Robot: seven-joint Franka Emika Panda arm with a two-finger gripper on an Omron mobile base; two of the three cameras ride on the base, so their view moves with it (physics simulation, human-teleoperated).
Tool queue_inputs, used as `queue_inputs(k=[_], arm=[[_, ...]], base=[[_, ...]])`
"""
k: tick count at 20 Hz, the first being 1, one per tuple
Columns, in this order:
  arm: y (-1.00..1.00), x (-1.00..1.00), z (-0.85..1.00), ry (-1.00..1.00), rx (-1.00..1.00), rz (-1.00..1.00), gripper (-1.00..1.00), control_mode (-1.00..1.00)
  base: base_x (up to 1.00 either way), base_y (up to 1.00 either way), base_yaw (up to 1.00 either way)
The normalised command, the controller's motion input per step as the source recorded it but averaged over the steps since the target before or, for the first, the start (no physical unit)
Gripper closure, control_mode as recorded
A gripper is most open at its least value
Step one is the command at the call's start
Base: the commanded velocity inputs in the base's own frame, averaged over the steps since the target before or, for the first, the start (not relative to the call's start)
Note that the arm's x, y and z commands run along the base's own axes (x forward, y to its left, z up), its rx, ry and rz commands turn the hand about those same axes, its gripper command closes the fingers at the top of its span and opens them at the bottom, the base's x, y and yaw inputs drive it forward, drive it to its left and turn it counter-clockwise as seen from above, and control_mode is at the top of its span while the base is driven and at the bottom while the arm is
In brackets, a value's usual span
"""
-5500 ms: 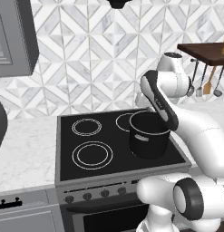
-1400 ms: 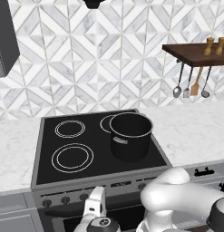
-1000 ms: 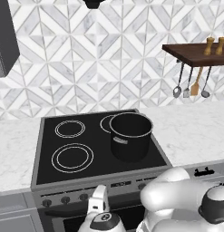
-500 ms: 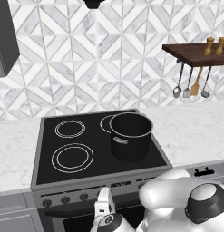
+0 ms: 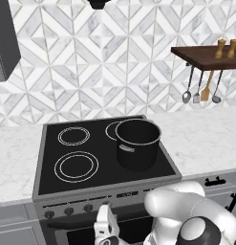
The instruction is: Turn off the front right burner of the stove.
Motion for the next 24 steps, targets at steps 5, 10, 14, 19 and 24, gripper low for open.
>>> queue_inputs(k=[5, 10, 14, 19, 24], arm=[[0.01, 0.04, 0.0, -0.1, 0.0, 0.0, -1.0, -1.0], [0.0, 0.16, 0.0, -0.03, 0.0, 0.0, -1.0, -1.0], [0.0, 0.2, 0.0, 0.0, 0.0, 0.0, -1.0, -1.0], [0.0, 0.14, 0.0, 0.0, 0.0, 0.0, -1.0, -1.0], [0.0, 0.11, -0.12, 0.0, 0.0, 0.0, -1.0, -1.0]], base=[[0.0, 0.0, 0.0], [0.0, 0.0, 0.0], [0.0, 0.0, 0.0], [0.0, 0.0, 0.0], [0.0, 0.0, 0.0]])
